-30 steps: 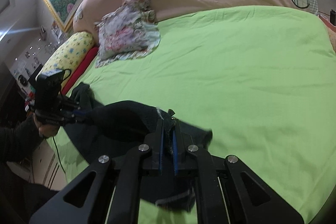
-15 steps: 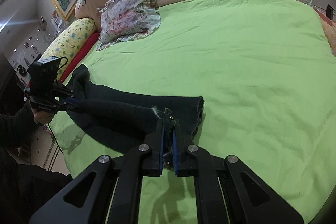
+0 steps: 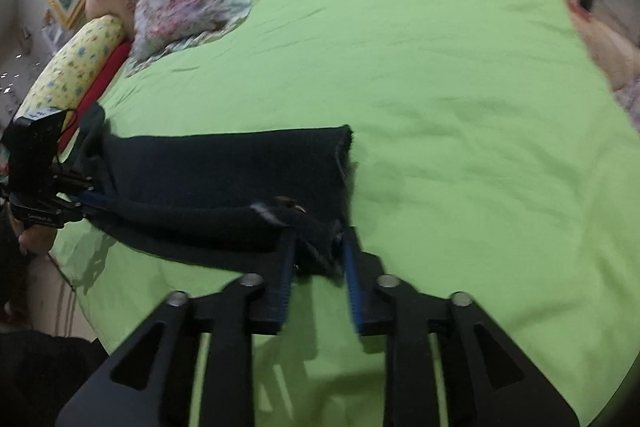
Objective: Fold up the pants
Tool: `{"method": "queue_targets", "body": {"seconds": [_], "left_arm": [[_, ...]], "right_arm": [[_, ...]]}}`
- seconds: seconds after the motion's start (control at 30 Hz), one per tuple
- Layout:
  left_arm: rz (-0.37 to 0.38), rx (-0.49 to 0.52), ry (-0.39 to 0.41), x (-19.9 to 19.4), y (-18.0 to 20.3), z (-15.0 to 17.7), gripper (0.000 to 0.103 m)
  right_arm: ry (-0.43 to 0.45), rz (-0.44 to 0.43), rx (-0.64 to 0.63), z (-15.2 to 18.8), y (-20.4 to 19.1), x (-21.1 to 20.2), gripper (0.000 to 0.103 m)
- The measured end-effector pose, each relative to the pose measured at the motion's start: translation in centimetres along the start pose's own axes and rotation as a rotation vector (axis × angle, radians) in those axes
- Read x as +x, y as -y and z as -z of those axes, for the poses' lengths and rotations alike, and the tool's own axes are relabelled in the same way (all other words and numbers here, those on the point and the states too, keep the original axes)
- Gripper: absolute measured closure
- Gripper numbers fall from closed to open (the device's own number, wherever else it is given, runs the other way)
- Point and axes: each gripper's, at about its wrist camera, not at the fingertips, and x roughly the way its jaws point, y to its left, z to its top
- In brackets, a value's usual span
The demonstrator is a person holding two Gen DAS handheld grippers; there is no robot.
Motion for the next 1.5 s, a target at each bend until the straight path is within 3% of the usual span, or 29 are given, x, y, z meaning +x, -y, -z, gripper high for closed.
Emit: {"method": "queue_targets", "body": {"seconds": [0.07,0.1,0.13,0.37,0.5,0.6,0.77,0.9,1.17,1.5], "left_arm": [[-0.004,-0.014,0.023,-0.7,0.2,0.4,0.062],[-0.006,-0.021,0.037,-1.1,0.2,0.6,0.048],[-0.014,-0.028,0.063,-1.7,0.3,0.9,0.045],[-0.037,-0.134,0.154,-4.8,-1.2,3.5,0.045],[-0.093,-0.216,0.213,-7.1,-3.0,5.2,0.045],[-0.158,-0.293,0.274,-9.1,-4.9,6.3,0.036],[-0.188,-0.425,0.353,-12.8,-9.2,8.3,0.036],[-0.235,-0.474,0.402,-15.0,-12.0,9.8,0.032],[-0.333,-0.533,0.440,-19.8,-18.9,11.2,0.032],[-0.404,-0.553,0.415,-23.1,-26.1,8.8,0.031]], "right_arm": [[0.037,0.009,0.015,0.4,-0.6,-1.5,0.066],[0.063,0.015,0.029,0.6,-1.1,-2.4,0.057],[0.084,0.013,0.038,0.8,-1.5,-3.0,0.051],[0.170,-0.094,0.055,1.4,-6.7,-3.4,0.049],[0.161,-0.166,0.045,1.1,-10.2,-1.4,0.049],[0.136,-0.210,0.054,0.7,-12.7,0.3,0.049],[0.100,-0.312,0.072,-0.2,-15.9,2.9,0.049],[0.077,-0.355,0.037,-0.8,-18.7,4.1,0.049],[0.025,-0.430,-0.027,-3.2,-23.6,7.3,0.049],[-0.035,-0.475,-0.058,-5.8,-26.5,10.5,0.049]]}}
